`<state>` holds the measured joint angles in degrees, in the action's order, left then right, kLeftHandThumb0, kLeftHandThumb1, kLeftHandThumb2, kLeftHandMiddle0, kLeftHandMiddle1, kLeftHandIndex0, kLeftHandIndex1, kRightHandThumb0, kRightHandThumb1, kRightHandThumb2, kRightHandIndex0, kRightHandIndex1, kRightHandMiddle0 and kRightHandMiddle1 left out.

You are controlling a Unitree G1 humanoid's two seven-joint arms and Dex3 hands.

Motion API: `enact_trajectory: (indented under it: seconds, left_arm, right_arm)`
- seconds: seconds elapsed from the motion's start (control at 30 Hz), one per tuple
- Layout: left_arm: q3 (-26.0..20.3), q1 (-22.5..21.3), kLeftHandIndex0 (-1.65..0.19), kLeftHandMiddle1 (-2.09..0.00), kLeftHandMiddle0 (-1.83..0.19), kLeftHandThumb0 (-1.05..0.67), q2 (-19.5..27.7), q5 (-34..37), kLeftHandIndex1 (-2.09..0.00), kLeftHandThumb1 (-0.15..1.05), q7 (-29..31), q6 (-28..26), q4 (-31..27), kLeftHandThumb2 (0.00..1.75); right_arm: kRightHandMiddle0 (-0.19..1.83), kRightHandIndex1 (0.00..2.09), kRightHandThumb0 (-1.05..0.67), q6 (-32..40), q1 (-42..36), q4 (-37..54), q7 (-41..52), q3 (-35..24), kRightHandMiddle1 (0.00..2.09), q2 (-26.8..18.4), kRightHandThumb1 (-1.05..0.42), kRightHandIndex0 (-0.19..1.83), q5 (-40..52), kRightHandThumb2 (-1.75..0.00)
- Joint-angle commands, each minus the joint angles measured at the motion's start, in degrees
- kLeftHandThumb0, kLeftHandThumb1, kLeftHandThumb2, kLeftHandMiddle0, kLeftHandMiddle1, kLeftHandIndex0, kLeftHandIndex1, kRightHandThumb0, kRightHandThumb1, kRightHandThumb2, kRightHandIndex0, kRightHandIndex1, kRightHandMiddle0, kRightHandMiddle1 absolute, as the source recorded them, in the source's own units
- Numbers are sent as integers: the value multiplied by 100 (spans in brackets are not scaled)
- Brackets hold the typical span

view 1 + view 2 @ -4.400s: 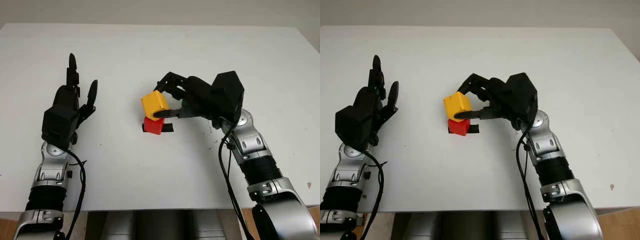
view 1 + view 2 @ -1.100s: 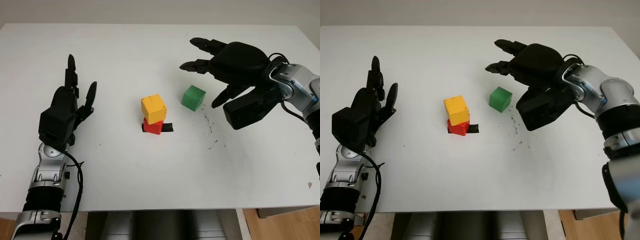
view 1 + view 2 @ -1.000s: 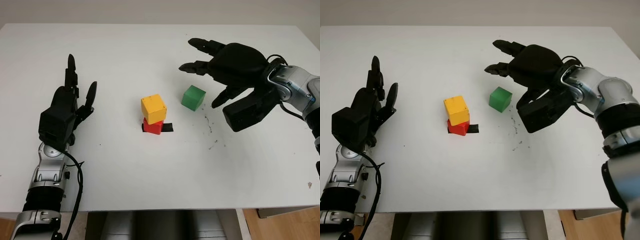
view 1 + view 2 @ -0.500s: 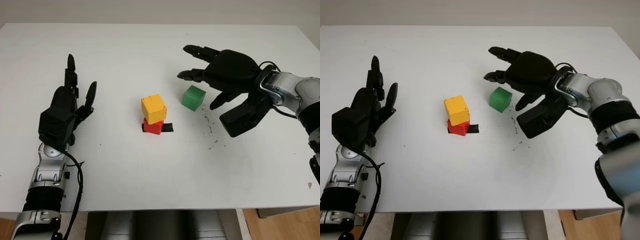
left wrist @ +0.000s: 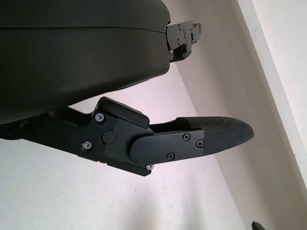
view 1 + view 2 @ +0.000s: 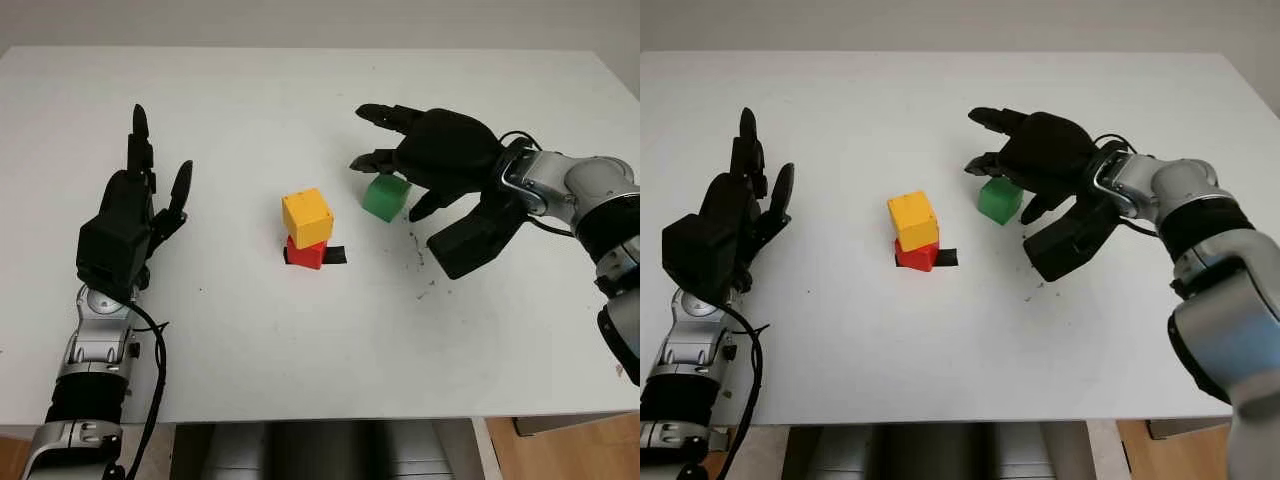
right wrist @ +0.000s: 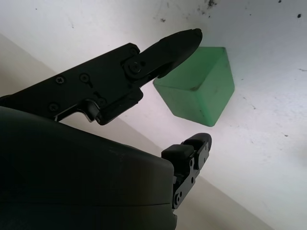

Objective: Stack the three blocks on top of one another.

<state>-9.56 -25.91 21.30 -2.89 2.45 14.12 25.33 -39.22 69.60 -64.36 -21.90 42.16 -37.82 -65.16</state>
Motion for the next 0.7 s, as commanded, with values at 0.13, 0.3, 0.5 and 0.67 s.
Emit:
enact_trajectory:
  seconds: [0.13, 0.3, 0.5, 0.67]
  left_arm:
    - [21, 112, 19, 0, 19, -81, -15, 19, 0, 105, 23, -76, -152, 55]
    - [28, 136, 19, 0, 19, -82, -27, 12, 0, 105, 18, -113, -207, 56]
    - [22, 144, 19, 0, 19, -83, -19, 30, 0, 105, 44, -143, -221, 55]
    - [14, 127, 19, 0, 19, -82, -18, 36, 0, 105, 52, -100, -167, 55]
  right_arm:
    - [59, 7, -50, -32, 130, -112, -120, 10, 17, 50, -84, 6, 129, -6]
    - [69, 7, -47, -25, 129, -149, -273, 46, 21, 49, -85, 9, 91, -6]
    - [86, 9, -44, 85, 152, -197, -647, 214, 29, 34, -88, 15, -76, -6]
    - [84, 7, -42, 124, 174, -228, -690, 259, 53, 20, -91, 22, -62, -6]
